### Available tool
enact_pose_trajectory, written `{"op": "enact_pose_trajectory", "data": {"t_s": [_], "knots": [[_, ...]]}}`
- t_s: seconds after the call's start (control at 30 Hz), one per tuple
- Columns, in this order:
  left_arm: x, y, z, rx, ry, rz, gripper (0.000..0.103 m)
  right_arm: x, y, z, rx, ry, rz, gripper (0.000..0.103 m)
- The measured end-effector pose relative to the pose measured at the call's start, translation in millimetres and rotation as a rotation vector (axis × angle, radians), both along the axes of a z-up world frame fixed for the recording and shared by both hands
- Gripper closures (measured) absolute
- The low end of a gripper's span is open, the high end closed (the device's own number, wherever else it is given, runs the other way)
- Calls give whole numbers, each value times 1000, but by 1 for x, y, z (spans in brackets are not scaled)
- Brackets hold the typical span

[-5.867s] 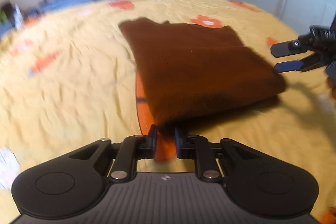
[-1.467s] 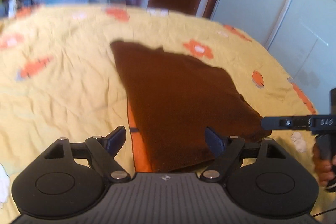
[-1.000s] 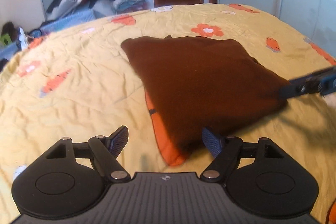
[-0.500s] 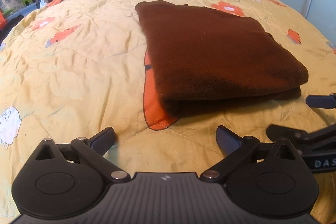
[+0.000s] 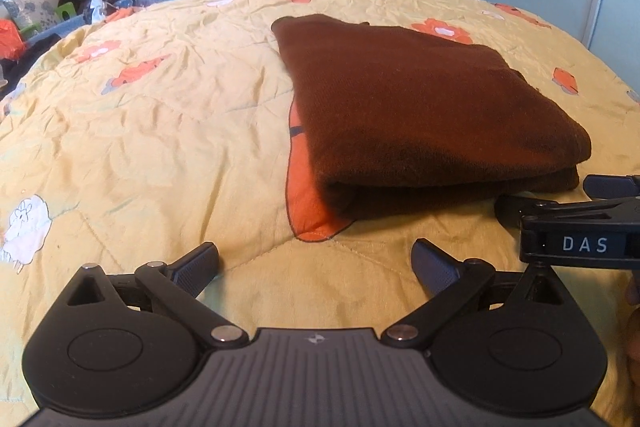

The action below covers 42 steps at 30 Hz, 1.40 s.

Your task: Fold small clothes

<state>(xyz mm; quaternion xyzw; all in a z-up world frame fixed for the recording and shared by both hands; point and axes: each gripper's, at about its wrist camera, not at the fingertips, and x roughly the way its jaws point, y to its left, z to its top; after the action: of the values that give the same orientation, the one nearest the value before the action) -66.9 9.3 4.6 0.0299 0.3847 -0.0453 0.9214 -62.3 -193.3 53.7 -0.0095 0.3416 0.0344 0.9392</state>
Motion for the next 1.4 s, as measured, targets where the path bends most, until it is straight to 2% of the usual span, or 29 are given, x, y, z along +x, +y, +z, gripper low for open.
{"op": "enact_pose_trajectory", "data": {"t_s": [0.23,0.3,0.4,0.73,0.9,0.97,1.07,1.2,1.4], "knots": [[2,1,0,-11,12,-8,0,-3,-1,-2,4,-36,-5,0],[0,1,-3,-15,-15,-10,0,-5,0,-2,4,-41,-9,0],[-10,2,-10,-27,-102,-11,0,-5,0,-3,3,-44,-13,0],[-8,2,-10,-22,-102,-2,0,-7,1,-5,4,-59,-28,0],[-1,2,-8,-10,-76,98,0,-7,1,-5,5,-61,-28,0],[2,2,-7,-3,-71,110,0,-7,1,-5,5,-61,-28,0],[-2,-2,-9,32,-124,94,0,-6,0,-5,5,-61,-28,0],[-4,5,-11,-20,-116,104,0,-6,0,-5,4,-64,-30,0],[-4,5,-11,-19,-118,89,0,-8,2,-5,5,-68,-38,0]]}}
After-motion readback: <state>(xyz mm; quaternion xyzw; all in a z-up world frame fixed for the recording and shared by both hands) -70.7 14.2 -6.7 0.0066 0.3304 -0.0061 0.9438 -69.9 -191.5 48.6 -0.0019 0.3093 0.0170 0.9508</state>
